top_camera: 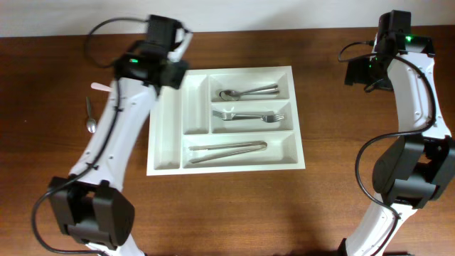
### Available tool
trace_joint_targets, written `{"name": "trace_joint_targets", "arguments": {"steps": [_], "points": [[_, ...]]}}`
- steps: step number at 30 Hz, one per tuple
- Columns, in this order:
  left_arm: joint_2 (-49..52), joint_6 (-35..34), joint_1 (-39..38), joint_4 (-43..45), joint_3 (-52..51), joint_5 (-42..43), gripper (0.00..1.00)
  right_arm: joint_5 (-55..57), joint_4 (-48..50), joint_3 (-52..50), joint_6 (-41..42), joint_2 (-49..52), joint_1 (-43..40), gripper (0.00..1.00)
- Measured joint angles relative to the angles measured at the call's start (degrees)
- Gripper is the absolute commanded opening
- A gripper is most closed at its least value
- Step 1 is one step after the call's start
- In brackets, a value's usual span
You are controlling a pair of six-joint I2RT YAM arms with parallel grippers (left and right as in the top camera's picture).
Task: Pack container
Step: 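Release the tongs and withdraw the left gripper left of the tray, then lower the left gripper onto a small spoon and grasp it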
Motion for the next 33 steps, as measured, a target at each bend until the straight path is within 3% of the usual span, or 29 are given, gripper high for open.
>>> {"name": "trace_joint_targets", "arguments": {"steps": [1,4,10,14,15,21,27,33], "points": [[0.0,-0.7,0.9,-3.0,0.0,0.0,1.00,0.0,0.0,0.0,0.0,0.0,0.0,0.99],[0.0,-2.2,3.0,-9.2,-0.1,0.0,0.99,0.0,0.0,0.0,0.0,0.0,0.0,0.99],[0.0,-5.5,8.7,-12.7,-0.4,2.2,0.99,0.0,0.0,0.0,0.0,0.0,0.0,0.99],[0.0,-12.1,15.7,-12.9,-2.8,3.7,0.78,0.0,0.0,0.0,0.0,0.0,0.0,0.99],[0.0,-13.4,17.6,-13.0,-3.8,4.3,0.77,0.0,0.0,0.0,0.0,0.0,0.0,0.99],[0.0,-17.5,25.7,-9.7,-13.4,7.3,0.75,0.0,0.0,0.0,0.0,0.0,0.0,0.99],[0.0,-18.3,26.4,-2.2,-24.7,8.7,0.73,0.0,0.0,0.0,0.0,0.0,0.0,0.99],[0.0,-18.2,26.4,2.3,-26.9,8.9,0.75,0.0,0.0,0.0,0.0,0.0,0.0,0.99]]}}
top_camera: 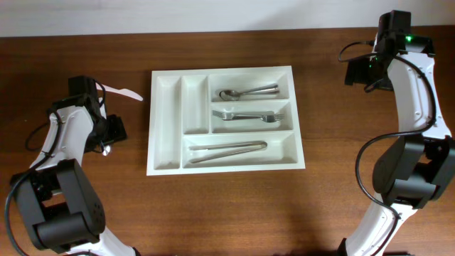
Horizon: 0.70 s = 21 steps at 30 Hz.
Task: Pack container
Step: 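Lower the left gripper onto a small spoon and grasp it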
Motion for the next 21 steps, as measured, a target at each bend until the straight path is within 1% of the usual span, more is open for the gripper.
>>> {"name": "trace_joint_targets", "arguments": {"steps": [8,14,21], "points": [[0.0,0.3,0.0,5.9,-0.1,0.0,0.75,0.0,0.0,0.0,0.0,0.0,0.0,0.99],[2.3,0.3,0.0,7.9,-0.1,0.0,0.74,0.0,0.0,0.0,0.0,0.0,0.0,0.99],[5.9,0.7,0.0,8.9,-0.1,-0.3,0.83,0.0,0.0,0.0,0.0,0.0,0.0,0.99]]}}
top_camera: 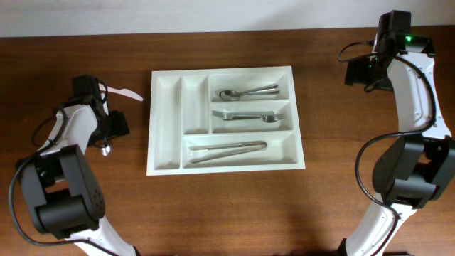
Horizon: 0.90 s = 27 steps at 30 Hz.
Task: Pack container
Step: 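Lower the left gripper onto a small spoon and grasp it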
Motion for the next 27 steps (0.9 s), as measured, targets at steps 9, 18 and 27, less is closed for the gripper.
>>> {"name": "trace_joint_targets", "arguments": {"steps": [9,18,27], "points": [[1.9,1.6,0.6,2.1,0.0,0.0,0.84,0.0,0.0,0.0,0.0,0.0,0.0,0.99],[3.4,4.2,4.3,3.2,0.0,3.8,0.41,0.0,0.0,0.0,0.0,0.0,0.0,0.99],[3.5,5.2,4.4,3.6,0.0,5.2,0.08,0.0,0.0,0.0,0.0,0.0,0.0,0.99]]}}
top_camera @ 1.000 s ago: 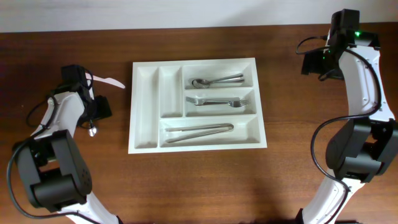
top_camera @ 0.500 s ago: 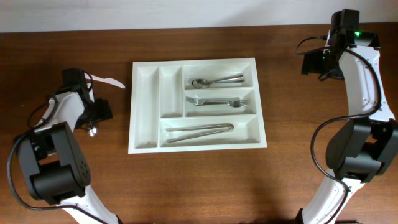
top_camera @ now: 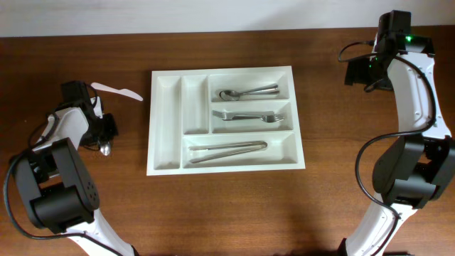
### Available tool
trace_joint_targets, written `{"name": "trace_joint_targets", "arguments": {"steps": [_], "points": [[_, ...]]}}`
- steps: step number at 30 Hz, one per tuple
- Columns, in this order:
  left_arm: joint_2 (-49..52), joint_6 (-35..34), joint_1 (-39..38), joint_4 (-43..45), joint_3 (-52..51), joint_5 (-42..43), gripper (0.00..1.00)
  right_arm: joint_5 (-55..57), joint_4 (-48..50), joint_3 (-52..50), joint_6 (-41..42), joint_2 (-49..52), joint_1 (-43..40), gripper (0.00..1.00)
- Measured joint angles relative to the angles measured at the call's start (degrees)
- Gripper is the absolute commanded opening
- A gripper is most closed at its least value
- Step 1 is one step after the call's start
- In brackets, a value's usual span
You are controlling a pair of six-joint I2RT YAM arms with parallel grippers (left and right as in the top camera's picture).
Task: Pack container
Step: 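Lower the left gripper onto a small spoon and grasp it, then carry the small spoon into the tray's left compartment and release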
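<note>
The white cutlery tray (top_camera: 165,121) lies mid-table, holding a spoon (top_camera: 249,92), forks (top_camera: 245,115) and tongs (top_camera: 227,149) in its right-hand compartments. A metal spoon (top_camera: 105,148) lies on the table left of the tray, only its bowl showing below my left gripper (top_camera: 108,130), which hangs right over its handle. Whether those fingers are closed on it is hidden. A white plastic knife (top_camera: 117,90) lies behind that gripper. My right gripper (top_camera: 357,72) is held far off at the back right, its jaws too dark to read.
Both long compartments on the tray's left side hold nothing. The wall edge runs along the back of the wooden table. My right arm stands along the right edge.
My left wrist has shifted a little left and toward the front, with the gripper still over the spoon's handle. The spoon bowl, the knife and the right arm have not moved.
At first my left arm reached over the tray's back left corner, and the spoon lay further left on the table. Then the arm was down at the table's left with the gripper over the spoon, which lay slightly nearer the tray. It has stayed there with small shifts.
</note>
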Motion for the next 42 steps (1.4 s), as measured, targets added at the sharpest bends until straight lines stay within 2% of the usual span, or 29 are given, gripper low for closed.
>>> {"name": "trace_joint_targets", "arguments": {"steps": [1,12,19,29,36,42], "points": [[0.0,0.2,0.0,0.0,0.0,0.0,0.02,0.0,0.0,0.0,0.0,0.0,0.0,0.99],[0.1,-0.9,0.0,-1.2,0.4,0.8,0.02,0.0,0.0,0.0,0.0,0.0,0.0,0.99],[1.6,-1.6,-1.2,-9.0,5.6,2.4,0.02,0.0,0.0,0.0,0.0,0.0,0.0,0.99],[1.1,-1.5,-9.8,-16.8,21.6,2.8,0.02,0.0,0.0,0.0,0.0,0.0,0.0,0.99],[-0.3,-1.8,-18.3,-17.2,23.2,2.8,0.02,0.0,0.0,0.0,0.0,0.0,0.0,0.99],[-0.4,-5.3,-25.3,-16.9,23.3,2.9,0.02,0.0,0.0,0.0,0.0,0.0,0.0,0.99]]}}
